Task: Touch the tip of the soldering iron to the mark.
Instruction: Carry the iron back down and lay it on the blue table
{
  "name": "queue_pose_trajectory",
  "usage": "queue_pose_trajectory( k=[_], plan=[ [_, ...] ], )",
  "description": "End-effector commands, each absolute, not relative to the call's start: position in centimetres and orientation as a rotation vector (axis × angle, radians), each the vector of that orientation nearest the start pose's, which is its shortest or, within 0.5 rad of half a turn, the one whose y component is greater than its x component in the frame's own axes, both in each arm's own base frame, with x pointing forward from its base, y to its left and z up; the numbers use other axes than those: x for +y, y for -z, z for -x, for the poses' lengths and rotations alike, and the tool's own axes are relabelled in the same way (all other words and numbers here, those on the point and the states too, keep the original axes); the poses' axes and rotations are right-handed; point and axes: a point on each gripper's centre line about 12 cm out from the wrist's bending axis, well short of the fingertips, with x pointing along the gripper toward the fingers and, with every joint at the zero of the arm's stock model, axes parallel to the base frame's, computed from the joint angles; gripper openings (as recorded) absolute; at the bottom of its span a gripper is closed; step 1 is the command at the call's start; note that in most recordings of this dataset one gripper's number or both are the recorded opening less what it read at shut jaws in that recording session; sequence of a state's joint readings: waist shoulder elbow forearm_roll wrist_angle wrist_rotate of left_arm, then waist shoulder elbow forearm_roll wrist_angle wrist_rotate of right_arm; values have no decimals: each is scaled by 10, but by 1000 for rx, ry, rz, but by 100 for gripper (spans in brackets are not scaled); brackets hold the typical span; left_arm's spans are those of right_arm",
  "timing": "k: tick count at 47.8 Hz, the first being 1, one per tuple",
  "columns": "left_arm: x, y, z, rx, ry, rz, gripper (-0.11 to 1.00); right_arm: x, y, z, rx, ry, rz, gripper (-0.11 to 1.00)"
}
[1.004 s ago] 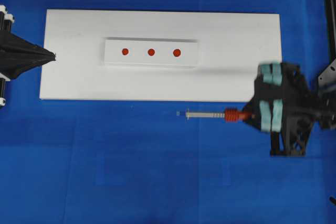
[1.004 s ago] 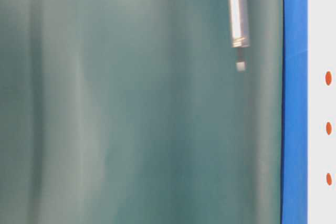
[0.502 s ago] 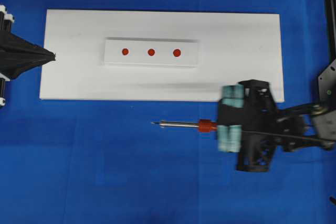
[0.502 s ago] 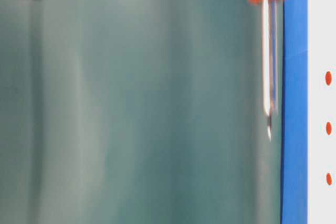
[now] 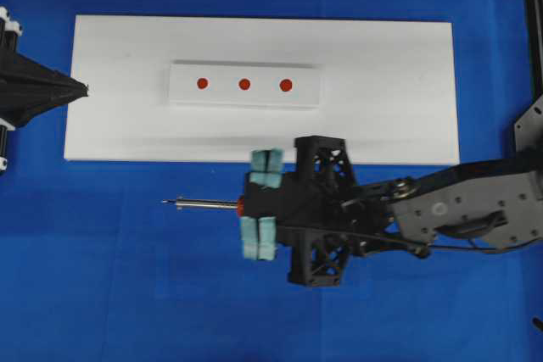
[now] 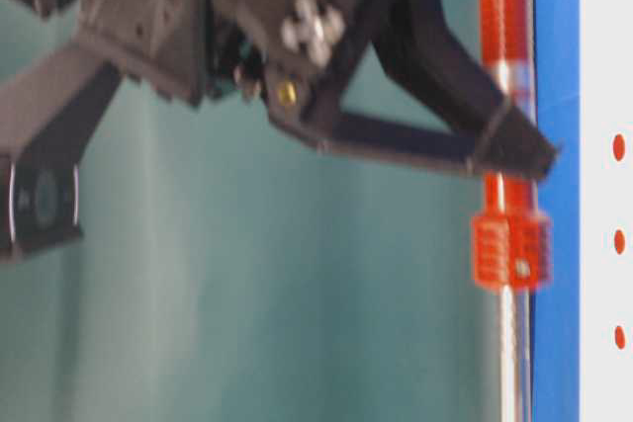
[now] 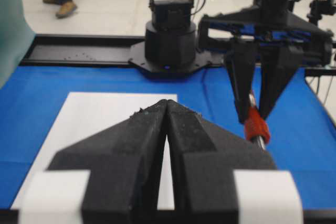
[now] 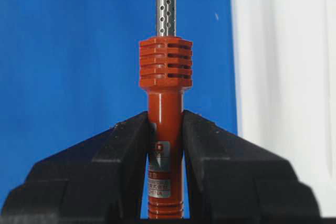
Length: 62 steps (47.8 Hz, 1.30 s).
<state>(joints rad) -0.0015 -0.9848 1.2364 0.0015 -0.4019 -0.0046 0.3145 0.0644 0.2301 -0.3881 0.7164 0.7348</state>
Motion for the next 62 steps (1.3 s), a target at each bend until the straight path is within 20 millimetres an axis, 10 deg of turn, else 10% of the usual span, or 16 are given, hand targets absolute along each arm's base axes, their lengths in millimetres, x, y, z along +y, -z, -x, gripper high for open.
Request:
queue_pose_trajectory(
  k=[1,14,43,62],
  plan=[
    [-1,-290,-191,-166,4,3,0,106,-259,-426,872,133,-144,6],
    [-1,-290,-191,-166,4,5,0,107,-253,-427,873,129,-148,6],
    [-1,-290,-191,-166,4,3,0,127,-146,-440,858,-28,-200,6],
    [-1,-290,-192,-166,4,3,0,124,-121,-443,894,-23,-180,6]
  ],
)
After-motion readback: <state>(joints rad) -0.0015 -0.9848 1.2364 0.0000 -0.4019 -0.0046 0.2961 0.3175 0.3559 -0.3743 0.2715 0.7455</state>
